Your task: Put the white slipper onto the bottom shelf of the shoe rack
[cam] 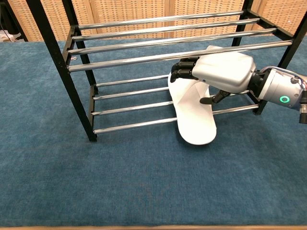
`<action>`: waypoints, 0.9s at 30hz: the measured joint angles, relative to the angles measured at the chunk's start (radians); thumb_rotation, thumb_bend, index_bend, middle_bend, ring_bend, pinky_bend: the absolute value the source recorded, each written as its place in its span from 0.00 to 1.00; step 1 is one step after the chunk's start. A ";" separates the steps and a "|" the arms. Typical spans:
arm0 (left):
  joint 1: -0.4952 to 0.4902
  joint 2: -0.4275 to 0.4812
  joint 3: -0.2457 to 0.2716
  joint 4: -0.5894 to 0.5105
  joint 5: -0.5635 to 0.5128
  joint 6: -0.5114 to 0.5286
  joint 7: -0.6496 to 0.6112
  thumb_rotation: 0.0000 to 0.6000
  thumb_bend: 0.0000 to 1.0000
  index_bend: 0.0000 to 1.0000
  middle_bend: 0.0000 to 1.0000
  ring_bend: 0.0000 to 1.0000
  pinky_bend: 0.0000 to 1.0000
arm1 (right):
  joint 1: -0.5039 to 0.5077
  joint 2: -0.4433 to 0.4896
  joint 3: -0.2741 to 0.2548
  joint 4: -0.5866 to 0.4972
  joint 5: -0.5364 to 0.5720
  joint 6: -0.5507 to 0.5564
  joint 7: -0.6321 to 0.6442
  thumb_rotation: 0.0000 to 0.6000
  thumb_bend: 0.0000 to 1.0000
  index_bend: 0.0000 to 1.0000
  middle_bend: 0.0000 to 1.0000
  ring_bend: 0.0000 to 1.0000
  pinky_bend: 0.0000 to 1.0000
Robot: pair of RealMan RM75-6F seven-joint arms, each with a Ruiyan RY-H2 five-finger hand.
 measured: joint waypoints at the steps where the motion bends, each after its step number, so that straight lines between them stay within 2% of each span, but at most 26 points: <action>1: 0.000 0.000 0.000 0.000 0.001 0.000 -0.001 1.00 0.09 0.00 0.00 0.00 0.00 | -0.005 0.002 -0.002 -0.001 -0.002 0.006 0.000 1.00 0.25 0.25 0.23 0.22 0.47; 21: 0.001 -0.003 0.014 -0.008 0.036 -0.002 0.010 1.00 0.09 0.00 0.00 0.00 0.00 | -0.165 0.090 -0.034 -0.049 -0.032 0.208 0.033 1.00 0.25 0.26 0.24 0.22 0.48; 27: 0.005 -0.001 0.021 -0.014 0.057 0.003 0.011 1.00 0.09 0.00 0.00 0.00 0.00 | -0.236 0.142 -0.056 -0.064 -0.054 0.303 0.031 1.00 0.25 0.26 0.24 0.22 0.48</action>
